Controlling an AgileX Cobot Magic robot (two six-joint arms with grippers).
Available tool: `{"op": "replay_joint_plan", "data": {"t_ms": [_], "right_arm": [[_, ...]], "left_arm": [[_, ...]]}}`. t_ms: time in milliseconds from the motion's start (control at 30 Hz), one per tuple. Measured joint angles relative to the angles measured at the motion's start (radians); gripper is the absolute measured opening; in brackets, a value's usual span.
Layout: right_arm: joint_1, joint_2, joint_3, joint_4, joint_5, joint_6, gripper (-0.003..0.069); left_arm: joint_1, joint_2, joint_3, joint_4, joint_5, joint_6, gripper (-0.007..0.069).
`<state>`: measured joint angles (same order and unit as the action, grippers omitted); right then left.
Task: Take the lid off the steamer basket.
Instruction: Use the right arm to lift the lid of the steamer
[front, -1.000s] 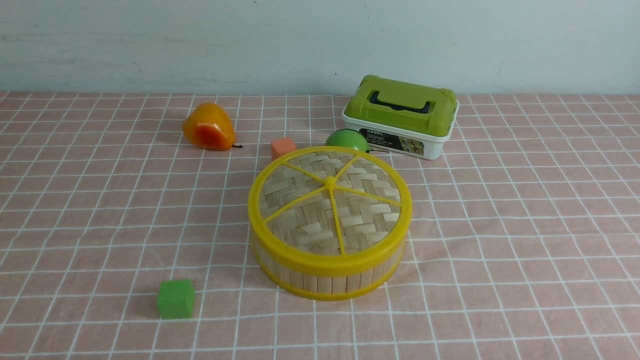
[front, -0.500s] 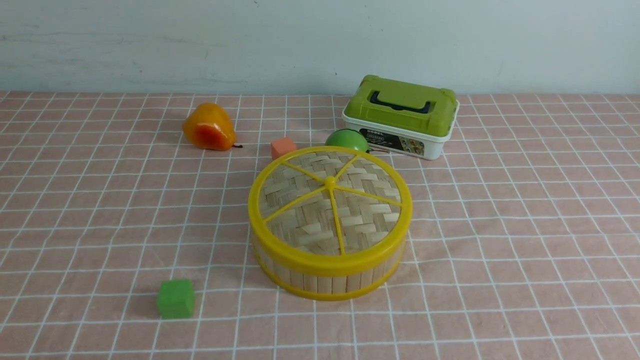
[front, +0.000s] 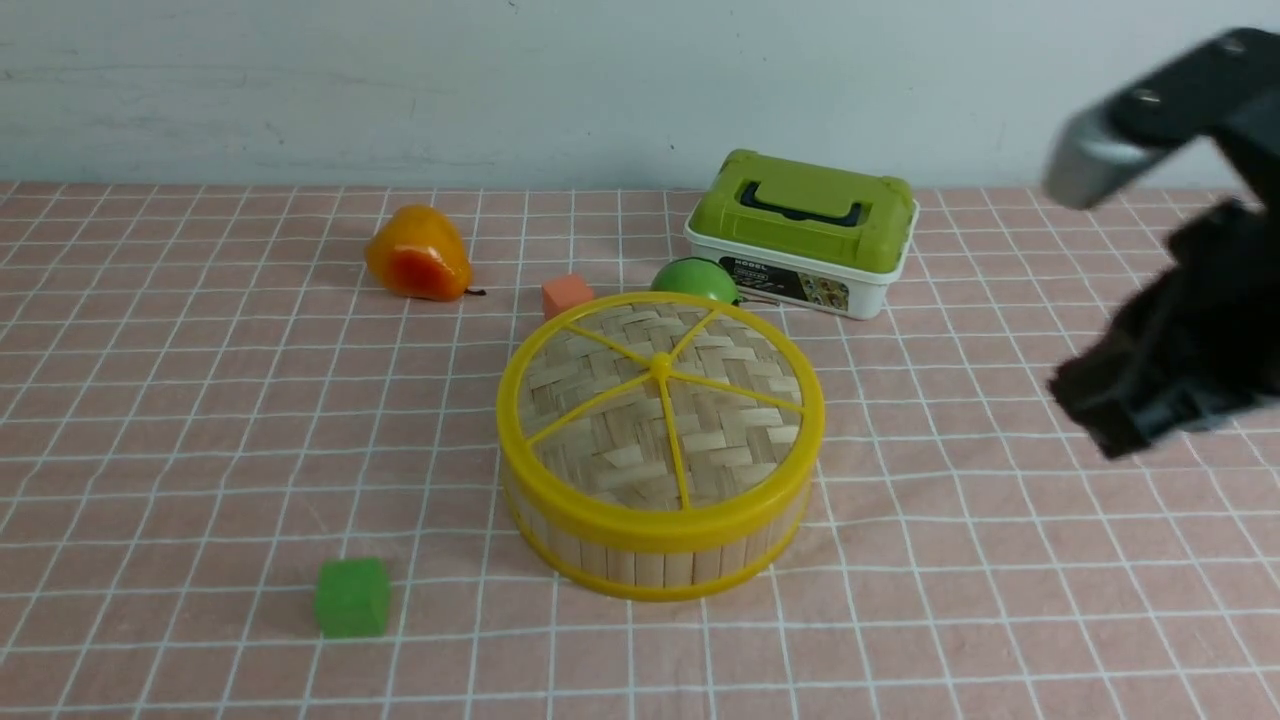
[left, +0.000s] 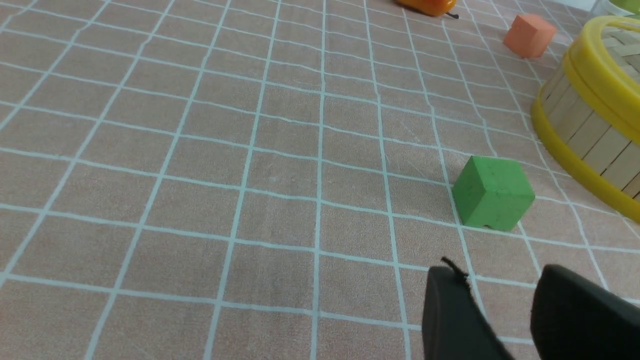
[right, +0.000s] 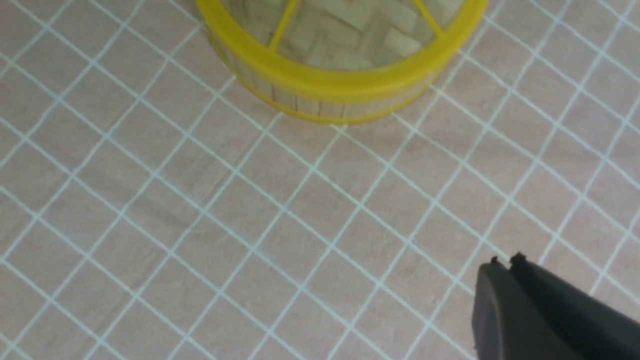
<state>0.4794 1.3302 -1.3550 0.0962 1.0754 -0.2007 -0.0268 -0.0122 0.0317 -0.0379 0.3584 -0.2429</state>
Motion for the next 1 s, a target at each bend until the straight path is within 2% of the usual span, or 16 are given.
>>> {"op": "replay_joint_plan", "data": {"t_ms": [167,267,367,400,433,500,633,800,1000], "right_arm": [[0.063,0.206,-0.214,-0.034,0.040,0.035,0.0016],[0.069,0.346,-0.348,-0.033,0.066,0.041,0.0067],[0.069,0.456,-0.465,-0.015,0.070,0.043,0.0159],[0.069,0.471,-0.473,-0.014,0.070,0.043,0.0167],[0.069,0.522,-0.522,-0.005,0.072,0.043,0.0233],[0.069,0.590,-0.587,0.014,0.071,0.046,0.0316],[0.069,0.702,-0.692,0.028,0.054,0.060,0.0422],[0.069,0.798,-0.750,0.029,0.040,0.062,0.0440],[0.069,0.868,-0.762,0.035,0.028,0.063,0.0414]], "left_arm": [[0.000,0.000,0.000,0.000,0.000,0.000,0.0239],[0.000,0.000,0.000,0.000,0.000,0.000,0.0239],[0.000,0.000,0.000,0.000,0.000,0.000,0.0239],[0.000,0.000,0.000,0.000,0.000,0.000,0.0239],[0.000,0.000,0.000,0.000,0.000,0.000,0.0239],[0.000,0.000,0.000,0.000,0.000,0.000,0.0239],[0.000,0.000,0.000,0.000,0.000,0.000,0.0239],[0.000,0.000,0.000,0.000,0.000,0.000,0.0239],[0.000,0.000,0.000,0.000,0.000,0.000,0.0239]]}}
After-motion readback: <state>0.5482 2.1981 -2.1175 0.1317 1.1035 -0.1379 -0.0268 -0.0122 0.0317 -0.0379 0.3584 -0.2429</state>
